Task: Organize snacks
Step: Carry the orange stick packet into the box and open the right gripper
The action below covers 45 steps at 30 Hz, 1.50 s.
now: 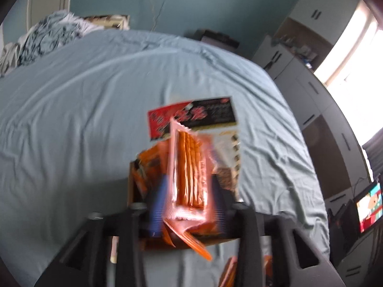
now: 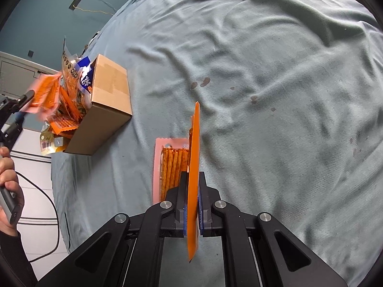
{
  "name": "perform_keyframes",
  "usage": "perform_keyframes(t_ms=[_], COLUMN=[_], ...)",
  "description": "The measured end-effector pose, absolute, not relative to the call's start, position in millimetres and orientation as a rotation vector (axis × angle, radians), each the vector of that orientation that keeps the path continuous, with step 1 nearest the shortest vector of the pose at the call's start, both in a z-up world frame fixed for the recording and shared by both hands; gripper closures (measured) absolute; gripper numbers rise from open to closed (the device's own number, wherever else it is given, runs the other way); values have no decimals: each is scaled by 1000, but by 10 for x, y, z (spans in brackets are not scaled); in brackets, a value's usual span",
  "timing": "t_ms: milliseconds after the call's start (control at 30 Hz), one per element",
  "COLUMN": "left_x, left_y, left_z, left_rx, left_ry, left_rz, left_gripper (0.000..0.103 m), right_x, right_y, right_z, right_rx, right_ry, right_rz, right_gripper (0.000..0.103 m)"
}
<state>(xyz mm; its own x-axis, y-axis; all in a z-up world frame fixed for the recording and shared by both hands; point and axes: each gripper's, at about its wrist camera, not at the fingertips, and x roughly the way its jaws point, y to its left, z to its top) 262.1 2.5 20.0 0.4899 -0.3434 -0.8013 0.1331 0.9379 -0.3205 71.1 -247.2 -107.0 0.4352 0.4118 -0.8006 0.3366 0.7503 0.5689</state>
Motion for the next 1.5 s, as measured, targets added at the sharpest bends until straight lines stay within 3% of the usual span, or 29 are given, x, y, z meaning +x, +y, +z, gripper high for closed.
perform_keyframes(t_ms=[133,567,633,800,1100,1300,1500], left_x=[2454,1248,1031,905,1053,1067,1095], left_y=[174,294,331,345,636,681,659], left_z=[175,150,126,-73,-18,-49,-100], left_rx=[-196,39,-8,-24,-74,-103,-124], left_ry=[979,1027,1013,1024,997,1017,1038], left_rz=[-253,-197,-214,-232,-216,-254,-284], left_gripper=[41,29,23,23,23,23,23], right_x=[723,609,584,786,1926,2595,2899], right_y=[-2448,-2368,-2314,-1995,-1332,-875,-594], right_z=[-1074,-771,-600,-80,687,881,715], right_rx=[751,687,667,541,339,97,-1], right_ry=[1155,1072,1043,1012,1005,971,1039], right_rz=[54,80,108,213,258,170,163], right_gripper=[98,98,98,98,98,98,96])
